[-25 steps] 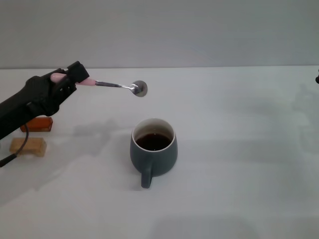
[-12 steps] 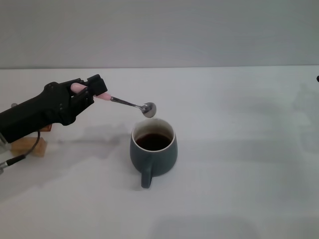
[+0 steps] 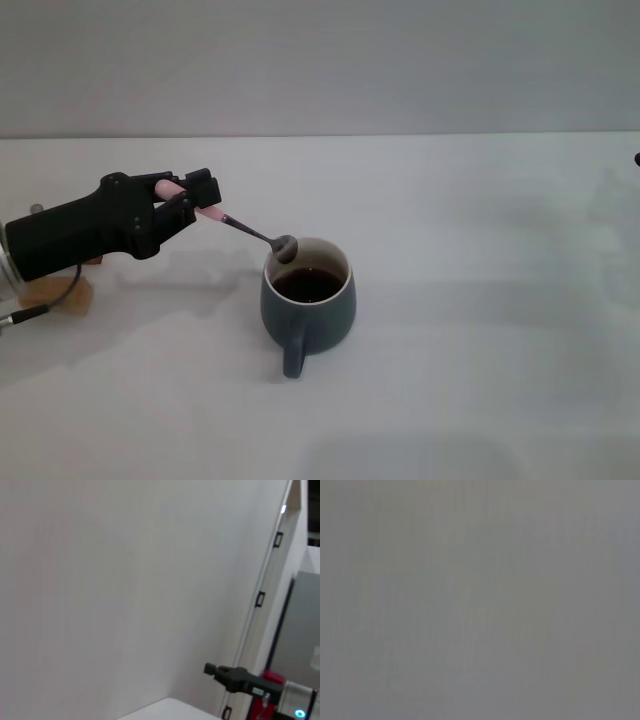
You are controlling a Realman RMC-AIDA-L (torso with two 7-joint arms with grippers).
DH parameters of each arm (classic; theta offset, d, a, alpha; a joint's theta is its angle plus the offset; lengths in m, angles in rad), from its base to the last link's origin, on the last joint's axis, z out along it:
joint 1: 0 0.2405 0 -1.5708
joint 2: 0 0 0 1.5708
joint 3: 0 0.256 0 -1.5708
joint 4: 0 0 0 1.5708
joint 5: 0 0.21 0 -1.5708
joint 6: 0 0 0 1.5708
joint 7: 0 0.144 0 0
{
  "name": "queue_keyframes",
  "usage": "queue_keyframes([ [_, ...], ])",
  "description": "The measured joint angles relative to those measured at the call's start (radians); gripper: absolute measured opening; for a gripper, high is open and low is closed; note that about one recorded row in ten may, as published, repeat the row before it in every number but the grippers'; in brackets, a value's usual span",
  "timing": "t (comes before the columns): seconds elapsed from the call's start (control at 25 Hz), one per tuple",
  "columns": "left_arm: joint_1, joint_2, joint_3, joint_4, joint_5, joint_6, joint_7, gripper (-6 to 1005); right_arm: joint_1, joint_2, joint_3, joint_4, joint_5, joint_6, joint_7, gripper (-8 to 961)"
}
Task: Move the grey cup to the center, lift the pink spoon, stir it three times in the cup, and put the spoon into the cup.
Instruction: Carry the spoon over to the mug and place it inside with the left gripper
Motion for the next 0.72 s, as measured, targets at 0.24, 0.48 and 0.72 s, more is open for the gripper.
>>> queue_keyframes([
  [0.24,-0.012,-0.002,0.006,0.038,-0.001,0.051,-0.016,144,0.0,0.0,0.001,0.0,0.0,0.0,0.002,5],
  [0.48,-0.022,-0.007,-0.006,0.073,-0.005,0.102,-0.028,144,0.004,0.0,0.001,-0.001,0.0,0.001,0.002,4],
  [0.72,-0.077,0.005,0.017,0.176,-0.005,0.121,-0.09,144,0.005,0.0,0.001,0.002,0.0,0.002,0.002,5],
])
